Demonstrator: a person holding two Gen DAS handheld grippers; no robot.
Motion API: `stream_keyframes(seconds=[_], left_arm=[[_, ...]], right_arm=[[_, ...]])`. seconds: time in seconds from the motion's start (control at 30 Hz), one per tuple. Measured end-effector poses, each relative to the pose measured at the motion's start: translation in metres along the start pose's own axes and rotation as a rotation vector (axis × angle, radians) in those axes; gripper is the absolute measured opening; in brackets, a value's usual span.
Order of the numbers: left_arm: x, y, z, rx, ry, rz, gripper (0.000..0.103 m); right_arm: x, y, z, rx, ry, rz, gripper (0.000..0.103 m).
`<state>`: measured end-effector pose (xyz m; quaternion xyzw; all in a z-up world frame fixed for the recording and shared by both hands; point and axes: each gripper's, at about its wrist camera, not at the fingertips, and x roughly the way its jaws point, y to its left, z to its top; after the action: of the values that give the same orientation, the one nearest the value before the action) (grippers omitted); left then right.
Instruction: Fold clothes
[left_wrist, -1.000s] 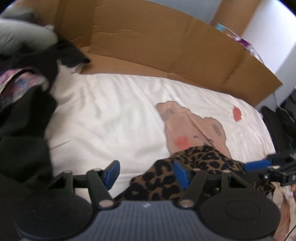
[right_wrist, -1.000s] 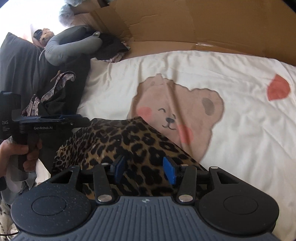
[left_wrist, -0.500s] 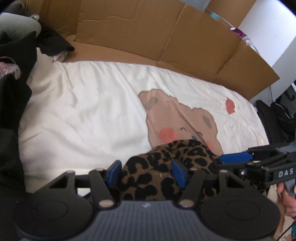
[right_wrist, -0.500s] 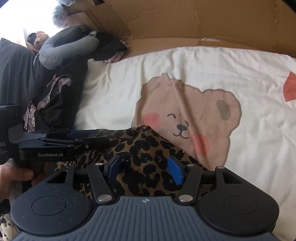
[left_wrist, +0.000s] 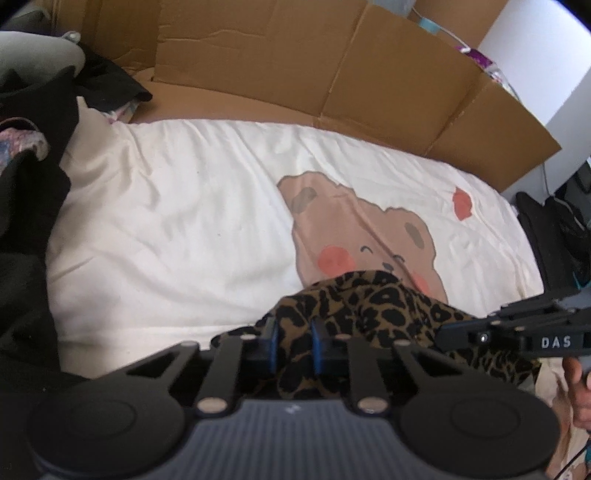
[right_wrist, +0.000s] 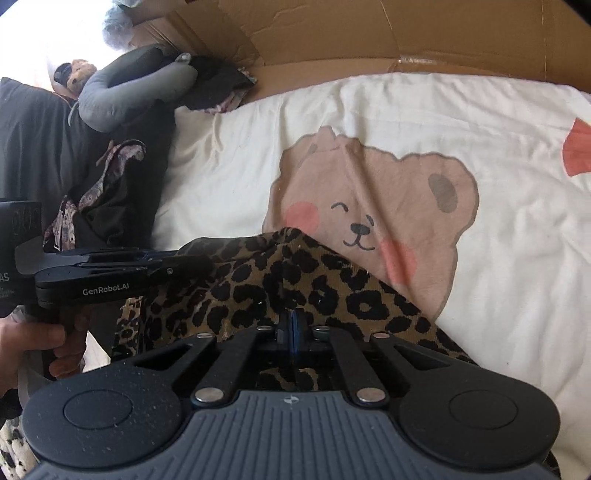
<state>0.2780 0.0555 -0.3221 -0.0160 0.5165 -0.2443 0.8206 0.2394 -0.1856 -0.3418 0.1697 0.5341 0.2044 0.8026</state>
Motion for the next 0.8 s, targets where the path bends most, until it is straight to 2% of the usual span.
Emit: stream_keyframes(seconds=[0.1,0.13,0.17,0.23,0.5,0.6,0.63,0.7,0.8], left_arm=[[-0.006,-0.002,-0.001,-0.004,-0.016,0.012,0.010],[-0.009,-0.003,-0.001,-0.003,-0.021,0.019,0.008],[-0.012,-0.004,-0.002,-0.003,-0.026,0.025,0.008],[-0.017,-0.005,-0.004,0.002,-0.035,0.034,0.007],[-0.020,0.000,-0.018,-0.050,-0.013,0.044,0.007],[-0.015,0.003,-0.028,-0.078,-0.001,0.038,0.007],[-0.013,0.004,-0.031,-0.086,0.001,0.036,0.007],[-0.009,0.004,-0.037,-0.094,0.002,0.040,0.007],[-0.003,0.003,-0.041,-0.097,0.000,0.046,0.007]], right_arm=[[-0.003,0.004,0.005,-0.012,-0.011,-0.007,0.008],[-0.003,0.005,0.006,-0.011,-0.012,-0.007,0.030],[-0.002,0.007,0.006,-0.018,-0.021,-0.015,0.057],[-0.001,0.010,0.006,-0.033,-0.040,-0.032,0.068],[0.022,0.010,0.000,-0.047,0.017,-0.040,0.067],[0.031,0.009,-0.004,-0.042,0.051,-0.035,0.060],[0.035,0.008,-0.006,-0.042,0.065,-0.034,0.054],[0.044,0.008,-0.012,-0.060,0.094,-0.048,0.052],[0.050,0.009,-0.020,-0.094,0.075,-0.066,0.053]])
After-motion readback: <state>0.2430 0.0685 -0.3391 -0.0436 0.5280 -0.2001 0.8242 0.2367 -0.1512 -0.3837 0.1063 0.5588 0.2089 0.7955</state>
